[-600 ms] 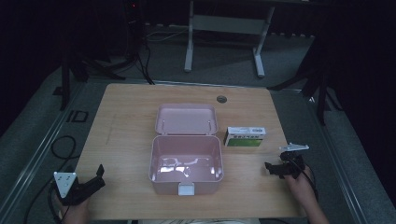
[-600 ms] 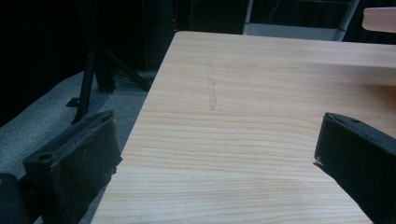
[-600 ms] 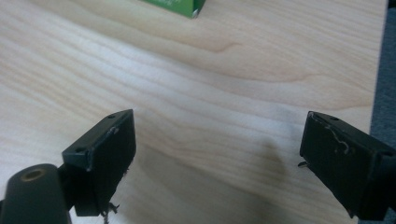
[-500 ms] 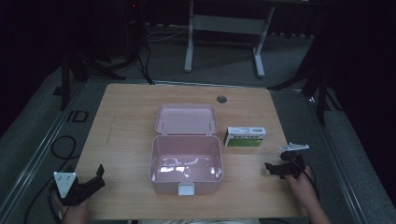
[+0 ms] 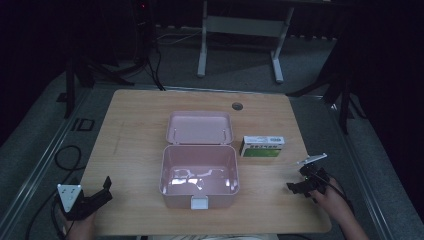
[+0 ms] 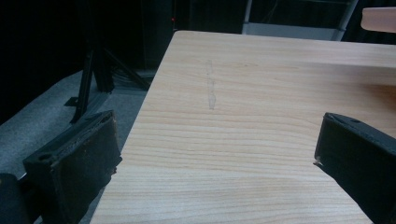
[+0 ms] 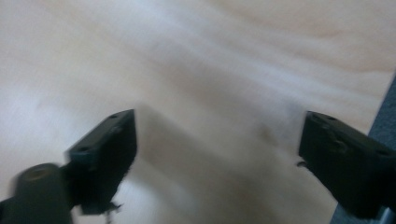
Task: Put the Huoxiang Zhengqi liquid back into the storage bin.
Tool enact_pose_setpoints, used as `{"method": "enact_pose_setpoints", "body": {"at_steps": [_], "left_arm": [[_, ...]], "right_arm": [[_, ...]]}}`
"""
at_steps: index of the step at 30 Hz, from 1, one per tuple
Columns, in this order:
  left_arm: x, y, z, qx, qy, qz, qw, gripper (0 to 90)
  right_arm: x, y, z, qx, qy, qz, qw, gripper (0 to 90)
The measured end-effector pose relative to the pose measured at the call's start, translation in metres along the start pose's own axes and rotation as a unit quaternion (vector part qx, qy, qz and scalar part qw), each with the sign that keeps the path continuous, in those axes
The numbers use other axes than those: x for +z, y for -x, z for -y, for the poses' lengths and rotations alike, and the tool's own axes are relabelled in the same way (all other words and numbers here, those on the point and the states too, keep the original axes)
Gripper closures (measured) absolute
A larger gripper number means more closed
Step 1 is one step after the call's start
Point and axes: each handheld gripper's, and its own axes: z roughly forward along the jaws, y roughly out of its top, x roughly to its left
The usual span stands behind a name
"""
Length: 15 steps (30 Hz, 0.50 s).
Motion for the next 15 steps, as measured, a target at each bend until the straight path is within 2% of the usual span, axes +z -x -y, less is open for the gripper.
{"method": "enact_pose_setpoints", "body": {"at_steps": [3,5,7,10,12,14,15], "left_arm": [[0.000,0.000,0.000,0.001,-0.002,0.001,1.0000,0.2],[0.000,0.000,0.000,0.001,-0.002,0.002,1.0000,0.2],[0.000,0.000,0.000,0.001,-0.002,0.002,1.0000,0.2],[0.000,0.000,0.000,-0.001,-0.002,0.003,1.0000,0.2],[0.000,0.000,0.001,-0.001,-0.002,0.004,1.0000,0.3],[0.000,-0.001,0.001,-0.001,-0.003,0.005,1.0000,0.3],[0.000,-0.001,0.001,-0.001,-0.003,0.005,1.0000,0.2]], "right_arm": [[-0.004,-0.002,-0.001,-0.034,-0.036,-0.018,0.9986,14.1],[-0.007,-0.004,-0.002,-0.047,-0.050,-0.018,0.9975,14.4],[-0.007,-0.006,-0.002,-0.070,-0.066,-0.024,0.9951,14.3],[-0.008,-0.009,-0.004,-0.099,-0.092,-0.055,0.9893,13.4],[-0.009,-0.011,-0.004,-0.127,-0.101,-0.063,0.9848,12.4],[-0.010,-0.013,-0.005,-0.154,-0.116,-0.091,0.9770,11.8],[-0.010,-0.014,-0.006,-0.164,-0.123,-0.097,0.9741,11.9]]}}
